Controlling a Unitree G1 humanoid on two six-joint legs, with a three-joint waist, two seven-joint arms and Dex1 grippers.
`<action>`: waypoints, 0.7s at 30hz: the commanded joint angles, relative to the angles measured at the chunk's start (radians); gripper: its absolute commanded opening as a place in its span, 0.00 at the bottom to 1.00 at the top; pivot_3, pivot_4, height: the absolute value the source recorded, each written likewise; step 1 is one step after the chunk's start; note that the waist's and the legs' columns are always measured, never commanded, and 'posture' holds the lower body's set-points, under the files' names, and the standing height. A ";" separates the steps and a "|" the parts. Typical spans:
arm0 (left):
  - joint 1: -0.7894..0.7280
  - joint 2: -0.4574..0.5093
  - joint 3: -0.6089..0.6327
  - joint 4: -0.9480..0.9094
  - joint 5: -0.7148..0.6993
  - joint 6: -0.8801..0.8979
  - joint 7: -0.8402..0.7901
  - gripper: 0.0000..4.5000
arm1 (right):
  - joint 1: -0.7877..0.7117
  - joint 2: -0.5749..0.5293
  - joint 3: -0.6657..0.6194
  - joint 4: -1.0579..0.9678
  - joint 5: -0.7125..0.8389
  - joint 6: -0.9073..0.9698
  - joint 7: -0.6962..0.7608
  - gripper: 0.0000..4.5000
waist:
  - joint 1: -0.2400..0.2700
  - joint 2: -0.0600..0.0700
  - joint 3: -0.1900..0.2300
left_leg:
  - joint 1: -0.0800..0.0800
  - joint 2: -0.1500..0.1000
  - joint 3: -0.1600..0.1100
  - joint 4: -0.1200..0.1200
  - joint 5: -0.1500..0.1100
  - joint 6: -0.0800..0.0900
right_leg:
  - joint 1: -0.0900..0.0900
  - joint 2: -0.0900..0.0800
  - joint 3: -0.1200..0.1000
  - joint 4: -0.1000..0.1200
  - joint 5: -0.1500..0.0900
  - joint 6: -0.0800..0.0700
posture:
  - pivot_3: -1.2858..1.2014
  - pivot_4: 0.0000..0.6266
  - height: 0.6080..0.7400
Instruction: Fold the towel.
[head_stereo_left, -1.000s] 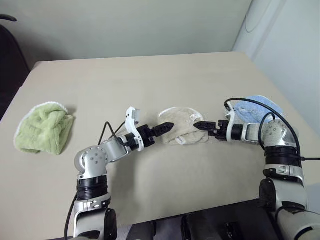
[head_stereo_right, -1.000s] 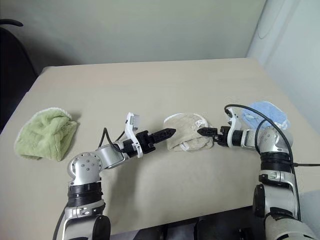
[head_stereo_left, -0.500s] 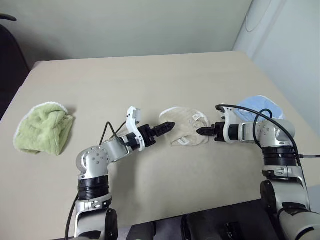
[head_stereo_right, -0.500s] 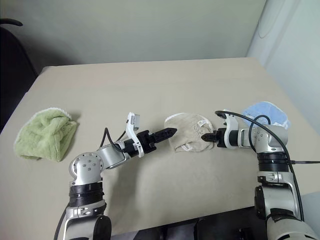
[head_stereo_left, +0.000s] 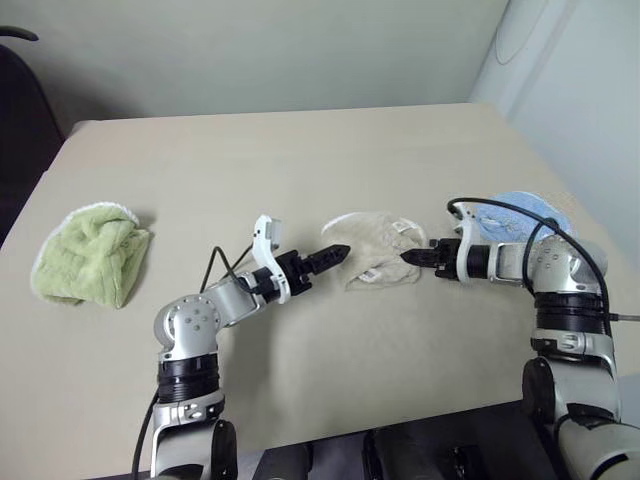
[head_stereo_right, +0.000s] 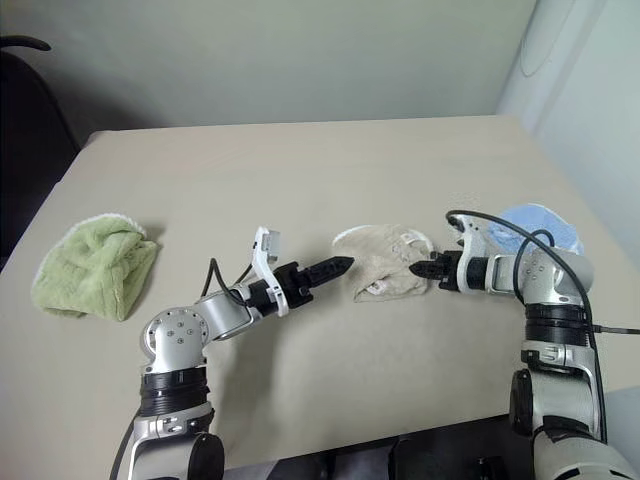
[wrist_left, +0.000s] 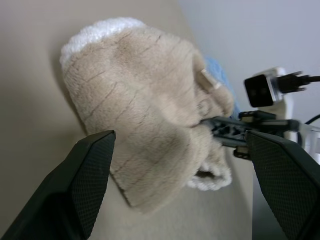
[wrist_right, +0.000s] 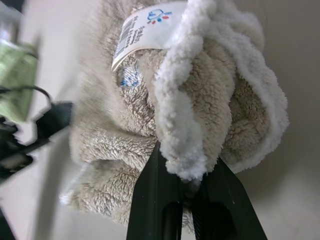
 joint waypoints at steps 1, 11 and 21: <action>-0.018 0.006 0.049 -0.014 -0.035 -0.045 -0.002 1.00 | -0.096 -0.031 -0.141 -0.044 0.058 0.019 -0.021 0.01 | 0.000 0.000 0.000 | -0.001 0.000 0.000 0.000 0.000 0.000 | -0.001 0.000 0.000 0.000 0.000 0.000 | 0.52 0.24 1.00; -0.033 0.004 0.057 0.025 -0.048 -0.077 -0.012 1.00 | -0.391 -0.137 -0.349 0.213 -0.027 -0.182 -0.225 0.01 | 0.004 0.001 0.000 | -0.004 0.000 0.000 -0.001 0.000 0.000 | -0.005 0.000 0.000 0.000 0.000 0.000 | 0.52 0.24 1.00; -0.027 -0.021 0.039 0.016 -0.051 -0.108 0.000 1.00 | -0.356 -0.346 -0.354 0.537 -0.131 -0.505 -0.267 0.01 | 0.017 0.001 0.001 | -0.005 0.000 0.001 -0.002 0.000 0.000 | -0.006 -0.001 0.000 0.001 0.000 0.000 | 0.52 0.24 1.00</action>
